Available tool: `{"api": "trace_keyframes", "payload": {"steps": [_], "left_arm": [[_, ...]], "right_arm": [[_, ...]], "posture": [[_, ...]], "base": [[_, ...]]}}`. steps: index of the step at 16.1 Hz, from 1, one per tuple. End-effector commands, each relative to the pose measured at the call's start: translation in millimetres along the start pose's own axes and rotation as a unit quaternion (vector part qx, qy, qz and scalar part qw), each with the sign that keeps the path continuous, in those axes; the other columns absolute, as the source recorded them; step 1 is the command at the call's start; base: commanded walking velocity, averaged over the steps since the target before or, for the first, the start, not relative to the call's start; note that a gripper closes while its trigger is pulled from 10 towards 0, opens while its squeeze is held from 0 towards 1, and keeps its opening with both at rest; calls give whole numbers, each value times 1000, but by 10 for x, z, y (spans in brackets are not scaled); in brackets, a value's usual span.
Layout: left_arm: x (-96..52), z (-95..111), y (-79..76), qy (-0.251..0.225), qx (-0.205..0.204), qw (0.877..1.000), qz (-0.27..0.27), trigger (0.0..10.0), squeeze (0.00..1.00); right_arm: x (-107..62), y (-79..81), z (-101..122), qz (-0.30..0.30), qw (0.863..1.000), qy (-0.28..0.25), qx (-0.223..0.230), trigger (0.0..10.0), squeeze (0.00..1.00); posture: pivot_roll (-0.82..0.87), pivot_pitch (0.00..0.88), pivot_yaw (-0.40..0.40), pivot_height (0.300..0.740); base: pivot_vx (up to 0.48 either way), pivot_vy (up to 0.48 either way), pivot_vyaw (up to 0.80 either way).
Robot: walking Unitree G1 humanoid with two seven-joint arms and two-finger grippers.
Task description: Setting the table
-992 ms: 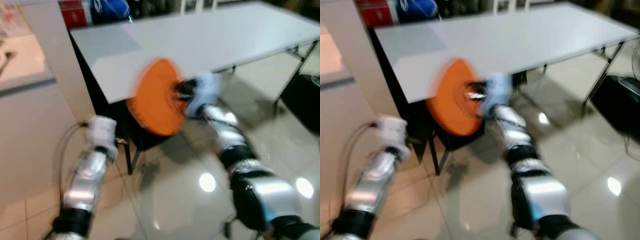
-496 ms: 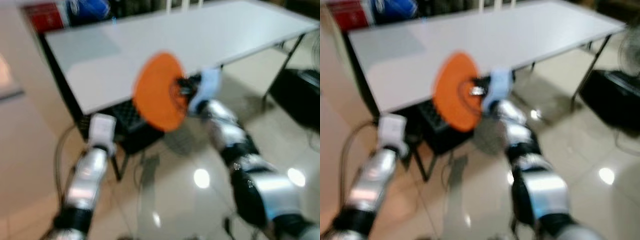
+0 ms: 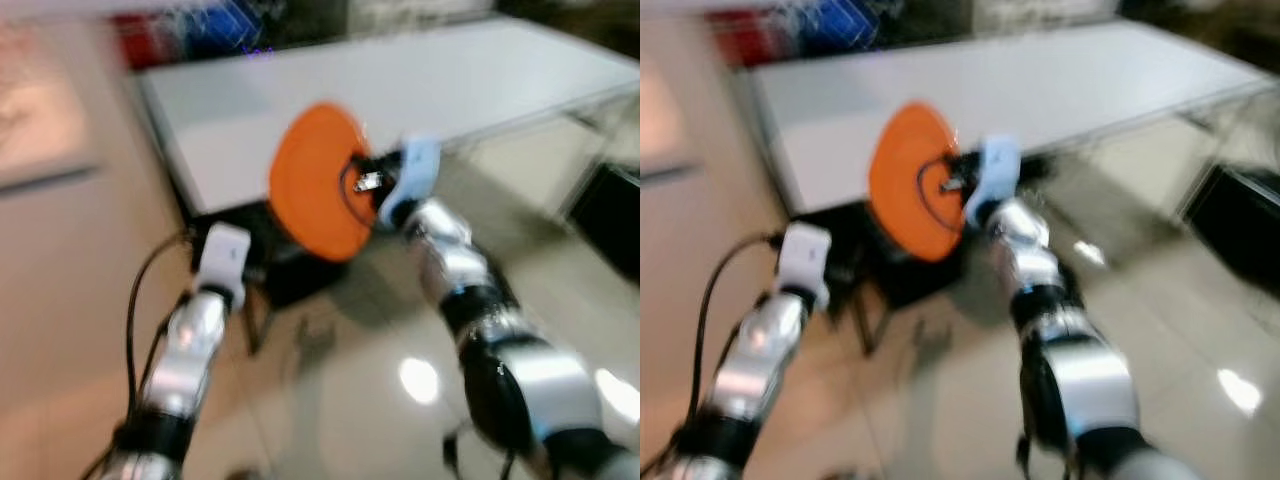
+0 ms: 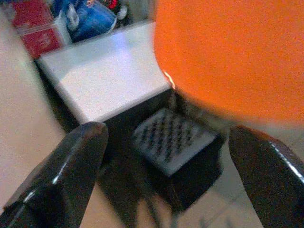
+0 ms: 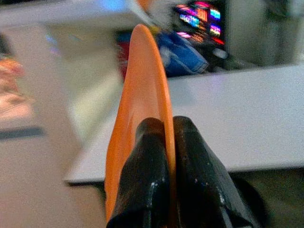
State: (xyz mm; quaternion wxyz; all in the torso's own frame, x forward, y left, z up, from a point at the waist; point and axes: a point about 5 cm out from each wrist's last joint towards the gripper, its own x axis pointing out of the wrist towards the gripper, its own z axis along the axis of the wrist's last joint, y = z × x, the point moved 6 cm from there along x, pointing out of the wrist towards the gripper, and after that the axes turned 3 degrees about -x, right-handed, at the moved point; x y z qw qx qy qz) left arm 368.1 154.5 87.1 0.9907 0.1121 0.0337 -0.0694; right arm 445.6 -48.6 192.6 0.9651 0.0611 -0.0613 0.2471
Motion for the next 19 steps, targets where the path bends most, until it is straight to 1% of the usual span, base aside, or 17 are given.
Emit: {"api": "trace_keyframes", "payload": {"steps": [1,2,6,8,9,10,11,12,13,14,15,16,17,19], "left_arm": [[32,4,-114,5,12,1000,-19,10000,0],[33,-10,-132,9,6,1000,-23,10000,0],[40,-49,-138,16,18,999,-32,10000,0],[64,-23,-155,13,20,999,-33,10000,0],[64,14,-163,1,20,999,-33,10000,0],[66,53,-151,-9,17,999,-26,10000,0],[67,52,-150,-8,18,999,-25,10000,0],[72,57,-155,-7,20,999,-26,10000,0],[82,60,-153,-8,20,1000,-23,10000,0],[86,62,-154,-8,19,1000,-22,10000,0],[96,55,-147,-7,18,1000,-20,10000,0],[111,68,-147,-9,16,1000,-19,10000,0],[125,88,-143,-11,12,1000,-17,10000,0],[134,94,-137,-10,20,1000,-16,10000,0]], "right_arm": [[17,-14,118,0,1000,-21,-8,0,0],[12,-15,103,-2,1000,-19,-8,0,0],[-11,-21,62,-3,1000,-17,-7,0,0],[-23,-42,50,-7,1000,-16,-7,0,0],[-23,-42,55,-7,1000,-17,-9,0,0],[-15,-26,114,0,1000,-28,-9,0,0],[-7,-19,165,3,999,-37,-8,0,0],[17,30,315,23,998,-61,-10,0,0],[69,200,664,73,991,-109,-26,0,0],[77,230,741,82,989,-118,-30,0,0],[95,249,869,88,987,-132,-38,0,0],[124,163,952,72,988,-135,-32,0,0],[146,-11,936,29,992,-123,-19,0,0],[120,-318,771,-55,995,-86,-5,0,0]], "posture": [[153,19,-10,740],[151,16,-7,740],[142,15,-1,740],[138,15,3,740],[136,16,4,740],[136,17,5,740],[136,17,6,740],[136,19,6,740],[134,19,6,740],[128,16,5,740],[128,15,5,740],[127,13,0,740],[128,12,-2,740],[129,12,-2,740]], "base": [[480,0,0],[480,0,0],[480,0,0],[480,0,0],[480,0,0],[0,0,0],[0,0,0],[0,0,0],[0,0,0],[0,0,0],[0,0,0],[0,0,0],[0,0,0],[0,0,0]]}}
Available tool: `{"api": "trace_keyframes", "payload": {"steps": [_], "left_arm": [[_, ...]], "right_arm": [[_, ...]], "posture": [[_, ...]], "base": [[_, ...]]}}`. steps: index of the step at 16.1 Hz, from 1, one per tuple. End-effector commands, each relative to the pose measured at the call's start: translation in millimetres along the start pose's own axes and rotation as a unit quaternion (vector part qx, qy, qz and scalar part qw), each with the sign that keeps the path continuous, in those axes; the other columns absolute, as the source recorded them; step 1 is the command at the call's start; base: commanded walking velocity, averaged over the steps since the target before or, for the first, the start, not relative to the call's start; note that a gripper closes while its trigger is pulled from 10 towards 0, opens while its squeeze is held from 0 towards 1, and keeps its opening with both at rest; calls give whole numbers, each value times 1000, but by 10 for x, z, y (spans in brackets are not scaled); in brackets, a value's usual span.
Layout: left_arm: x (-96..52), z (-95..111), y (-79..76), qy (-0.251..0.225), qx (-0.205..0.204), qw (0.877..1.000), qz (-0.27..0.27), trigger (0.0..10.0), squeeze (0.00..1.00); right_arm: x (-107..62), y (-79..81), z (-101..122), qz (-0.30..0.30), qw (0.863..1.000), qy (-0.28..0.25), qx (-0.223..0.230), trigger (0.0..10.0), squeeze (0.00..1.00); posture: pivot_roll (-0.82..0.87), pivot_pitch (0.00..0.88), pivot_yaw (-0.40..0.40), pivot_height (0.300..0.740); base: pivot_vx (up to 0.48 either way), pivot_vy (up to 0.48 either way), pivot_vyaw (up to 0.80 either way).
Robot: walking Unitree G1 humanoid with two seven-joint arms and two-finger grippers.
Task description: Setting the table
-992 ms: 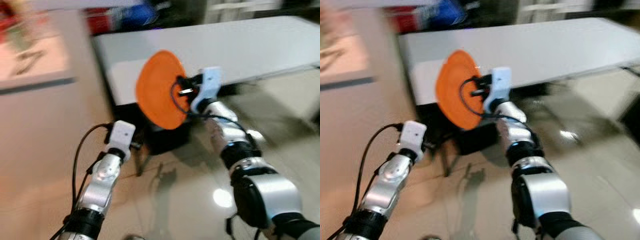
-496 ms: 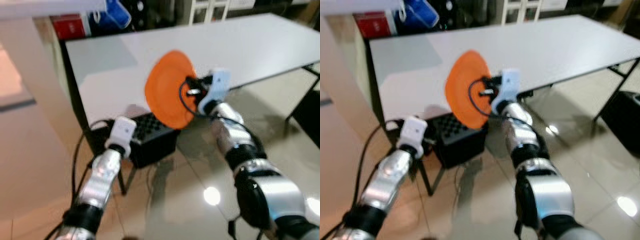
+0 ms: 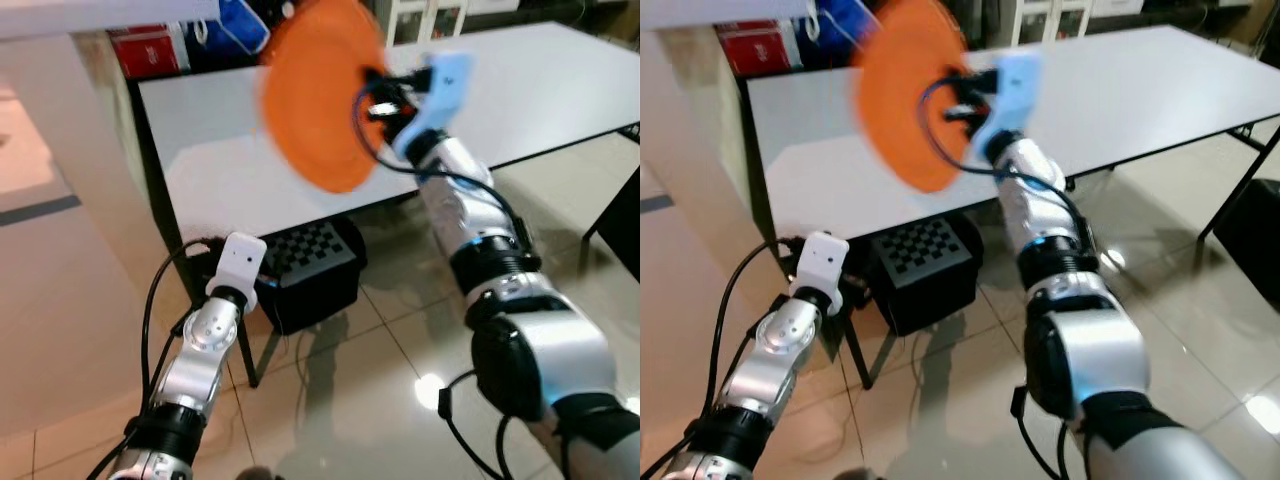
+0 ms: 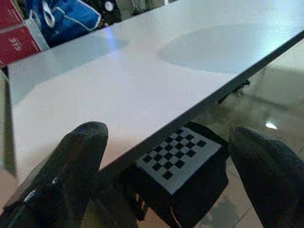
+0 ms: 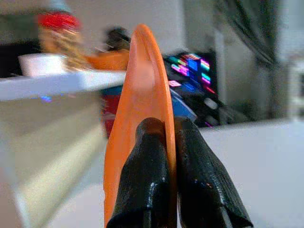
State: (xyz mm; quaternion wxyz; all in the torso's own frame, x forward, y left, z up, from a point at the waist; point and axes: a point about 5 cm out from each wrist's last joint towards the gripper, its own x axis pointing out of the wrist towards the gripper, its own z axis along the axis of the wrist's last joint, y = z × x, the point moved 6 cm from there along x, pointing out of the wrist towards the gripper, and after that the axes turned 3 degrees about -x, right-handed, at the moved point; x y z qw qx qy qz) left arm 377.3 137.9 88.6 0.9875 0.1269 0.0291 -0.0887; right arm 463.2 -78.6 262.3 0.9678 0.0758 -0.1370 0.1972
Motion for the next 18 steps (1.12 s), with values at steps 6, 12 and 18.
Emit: {"api": "trace_keyframes", "payload": {"steps": [6,12,18], "left_arm": [[13,20,3,0,7,1000,1,10000,0],[3,10,-57,1,10,1000,-9,10000,0],[22,-4,-72,3,12,1000,-9,10000,0]], "right_arm": [[-95,-126,-275,-54,998,41,-4,0,0],[-108,-26,-367,-43,998,45,-10,0,0],[-142,-129,-335,-48,998,39,-21,0,0]], "posture": [[136,23,7,740],[135,12,12,740],[123,0,10,740]], "base": [[334,-216,0],[427,-161,0],[480,0,0]]}}
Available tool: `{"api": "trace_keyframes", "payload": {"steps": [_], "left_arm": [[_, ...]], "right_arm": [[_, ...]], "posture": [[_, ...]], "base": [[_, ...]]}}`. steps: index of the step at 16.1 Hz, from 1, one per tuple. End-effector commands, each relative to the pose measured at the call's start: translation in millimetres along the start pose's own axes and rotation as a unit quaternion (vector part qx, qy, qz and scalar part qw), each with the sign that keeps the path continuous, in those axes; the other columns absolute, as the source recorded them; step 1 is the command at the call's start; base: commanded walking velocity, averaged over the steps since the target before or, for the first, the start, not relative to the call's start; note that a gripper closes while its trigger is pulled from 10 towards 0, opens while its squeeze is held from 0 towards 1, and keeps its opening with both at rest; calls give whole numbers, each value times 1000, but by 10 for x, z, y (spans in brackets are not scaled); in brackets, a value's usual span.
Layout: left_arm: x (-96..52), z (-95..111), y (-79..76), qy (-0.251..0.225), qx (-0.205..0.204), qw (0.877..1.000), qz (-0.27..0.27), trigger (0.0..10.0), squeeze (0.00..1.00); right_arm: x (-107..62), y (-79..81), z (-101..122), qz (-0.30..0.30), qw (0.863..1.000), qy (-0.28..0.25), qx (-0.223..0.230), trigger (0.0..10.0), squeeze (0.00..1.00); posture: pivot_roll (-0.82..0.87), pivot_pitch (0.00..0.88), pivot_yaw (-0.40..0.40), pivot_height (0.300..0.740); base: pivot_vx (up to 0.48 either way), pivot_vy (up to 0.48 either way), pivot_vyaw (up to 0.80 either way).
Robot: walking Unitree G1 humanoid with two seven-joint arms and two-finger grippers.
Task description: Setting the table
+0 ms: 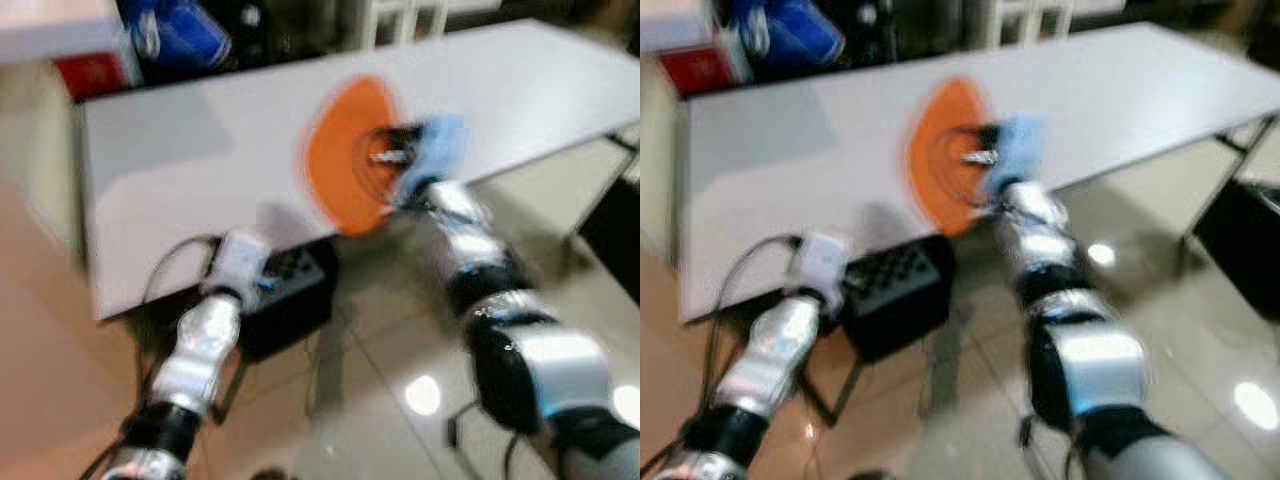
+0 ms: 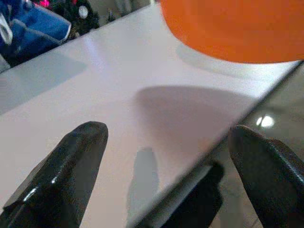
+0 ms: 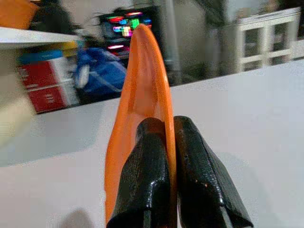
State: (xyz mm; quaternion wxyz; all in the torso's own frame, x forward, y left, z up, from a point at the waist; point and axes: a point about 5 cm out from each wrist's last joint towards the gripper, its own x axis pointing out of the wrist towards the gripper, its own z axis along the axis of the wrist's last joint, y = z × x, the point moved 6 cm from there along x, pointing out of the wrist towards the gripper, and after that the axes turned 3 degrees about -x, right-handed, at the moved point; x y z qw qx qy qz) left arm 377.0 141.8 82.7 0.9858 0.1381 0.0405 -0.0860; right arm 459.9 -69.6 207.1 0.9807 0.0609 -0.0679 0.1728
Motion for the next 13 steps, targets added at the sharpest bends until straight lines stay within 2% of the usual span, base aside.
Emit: {"api": "trace_keyframes", "payload": {"steps": [1,5,13], "left_arm": [[32,66,-90,-8,0,1000,-8,10000,0],[36,69,-102,-8,0,1000,-9,10000,0],[32,75,-93,-10,-8,1000,-1,10000,0]], "right_arm": [[-1,-166,201,-18,999,-32,-14,0,0],[27,-92,276,-5,999,-45,-22,0,0],[37,-56,306,2,998,-50,-27,0,0]], "posture": [[123,0,10,740],[125,5,11,740],[127,15,11,740]], "base": [[480,0,0],[480,0,0],[480,0,0]]}}
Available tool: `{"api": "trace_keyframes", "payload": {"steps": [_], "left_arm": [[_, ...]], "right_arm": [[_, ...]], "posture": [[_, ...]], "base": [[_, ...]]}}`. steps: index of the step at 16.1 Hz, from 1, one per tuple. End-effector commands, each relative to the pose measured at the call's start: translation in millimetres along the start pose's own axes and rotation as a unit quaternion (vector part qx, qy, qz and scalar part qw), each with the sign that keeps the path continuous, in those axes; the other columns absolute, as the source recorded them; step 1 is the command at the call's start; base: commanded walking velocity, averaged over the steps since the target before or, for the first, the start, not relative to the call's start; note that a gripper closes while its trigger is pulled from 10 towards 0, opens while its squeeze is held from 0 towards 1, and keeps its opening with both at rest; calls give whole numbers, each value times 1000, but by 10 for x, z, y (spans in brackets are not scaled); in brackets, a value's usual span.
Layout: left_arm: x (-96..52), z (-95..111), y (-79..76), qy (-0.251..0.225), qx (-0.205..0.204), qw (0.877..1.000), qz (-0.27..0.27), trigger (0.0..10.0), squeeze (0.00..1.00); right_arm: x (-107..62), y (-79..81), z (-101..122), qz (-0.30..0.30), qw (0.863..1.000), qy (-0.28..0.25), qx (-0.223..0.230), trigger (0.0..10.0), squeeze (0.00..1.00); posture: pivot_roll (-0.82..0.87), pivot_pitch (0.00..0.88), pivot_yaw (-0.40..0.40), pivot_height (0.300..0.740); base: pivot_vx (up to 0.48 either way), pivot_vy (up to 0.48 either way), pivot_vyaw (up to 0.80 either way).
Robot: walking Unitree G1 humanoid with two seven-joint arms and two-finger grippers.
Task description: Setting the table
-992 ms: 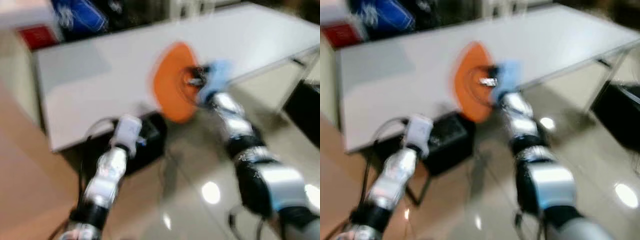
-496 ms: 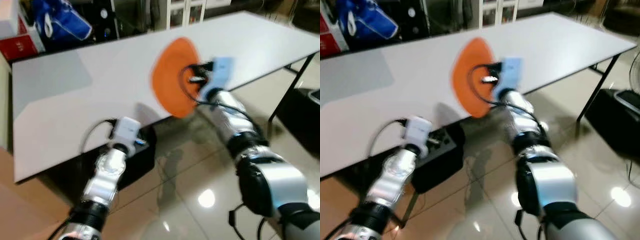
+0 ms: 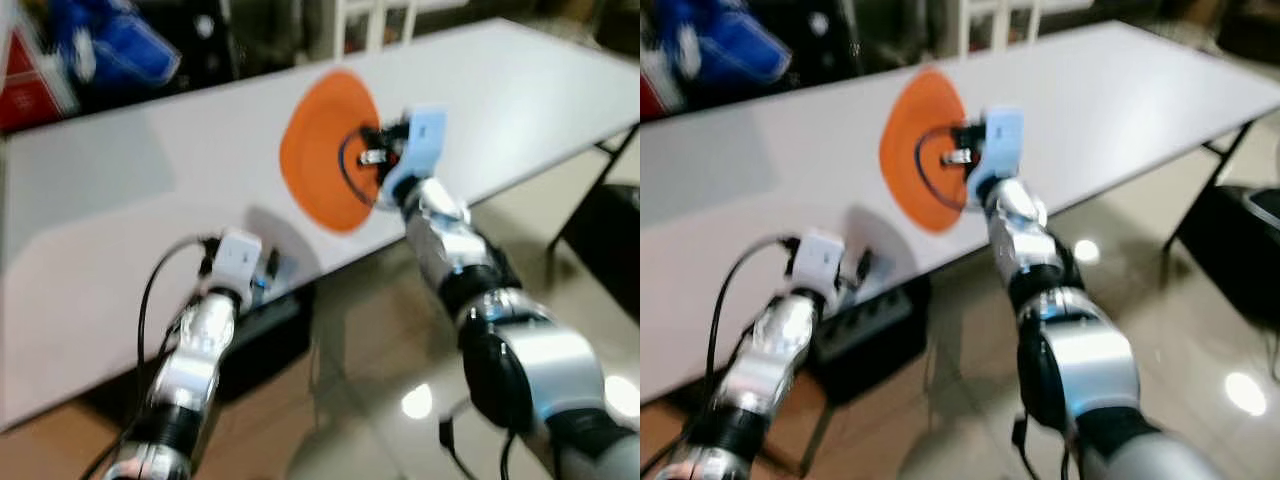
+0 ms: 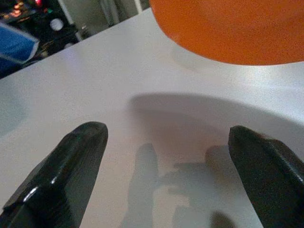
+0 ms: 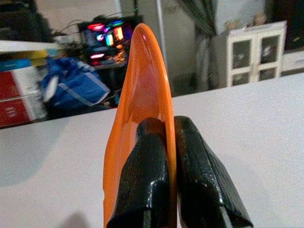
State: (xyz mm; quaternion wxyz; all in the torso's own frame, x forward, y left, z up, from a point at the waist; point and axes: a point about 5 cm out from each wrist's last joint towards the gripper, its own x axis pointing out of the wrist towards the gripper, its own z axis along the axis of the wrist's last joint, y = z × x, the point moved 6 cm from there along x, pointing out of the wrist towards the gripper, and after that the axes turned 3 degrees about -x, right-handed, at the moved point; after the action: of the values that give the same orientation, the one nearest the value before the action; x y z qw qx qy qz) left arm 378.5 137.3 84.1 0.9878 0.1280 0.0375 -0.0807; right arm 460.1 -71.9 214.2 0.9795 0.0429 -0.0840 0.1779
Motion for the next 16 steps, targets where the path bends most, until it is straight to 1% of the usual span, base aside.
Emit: {"api": "trace_keyframes", "payload": {"steps": [1,5,7,8,10,11,12,13,14,15,16], "left_arm": [[12,46,-67,-6,2,1000,-7,10000,0],[11,38,-76,-4,-6,1000,-2,10000,0],[6,65,-84,-14,-10,1000,1,10000,0],[0,53,-80,-10,-13,1000,11,10000,0],[-7,37,-57,-8,-9,1000,17,10000,0],[-11,18,-42,-6,-8,1000,20,10000,0],[-12,13,-39,-6,-8,1000,21,10000,0],[-16,1,-46,-3,-6,1000,23,10000,0],[-17,0,-52,-3,-5,1000,23,10000,0],[-20,-2,-66,-2,-3,1000,23,10000,0],[-23,-6,-78,-1,-3,1000,22,10000,0]], "right_arm": [[43,-39,240,-3,999,-38,-8,0,0],[52,-13,244,3,999,-37,-10,0,0],[58,2,241,7,999,-34,-12,0,0],[65,20,177,14,1000,-13,-18,0,0],[52,12,100,12,1000,4,-22,0,0],[45,6,69,9,999,10,-40,0,153],[43,4,57,8,999,13,-44,0,153],[31,7,35,12,998,15,-56,0,776],[28,5,28,13,998,16,-57,0,769],[23,1,22,13,998,16,-53,0,667],[19,2,19,15,998,16,-52,0,627]], "posture": [[127,17,11,740],[130,23,5,740],[131,25,1,740],[133,27,-1,740],[138,29,-5,740],[138,29,-5,740],[138,29,-5,740],[138,26,-5,740],[138,26,-5,740],[136,24,-4,740],[137,24,-4,740]], "base": [[480,0,0],[480,0,0],[480,0,0],[0,0,0],[0,0,0],[0,0,594],[0,0,594],[0,0,800],[0,0,800],[0,0,800],[0,0,800]]}}
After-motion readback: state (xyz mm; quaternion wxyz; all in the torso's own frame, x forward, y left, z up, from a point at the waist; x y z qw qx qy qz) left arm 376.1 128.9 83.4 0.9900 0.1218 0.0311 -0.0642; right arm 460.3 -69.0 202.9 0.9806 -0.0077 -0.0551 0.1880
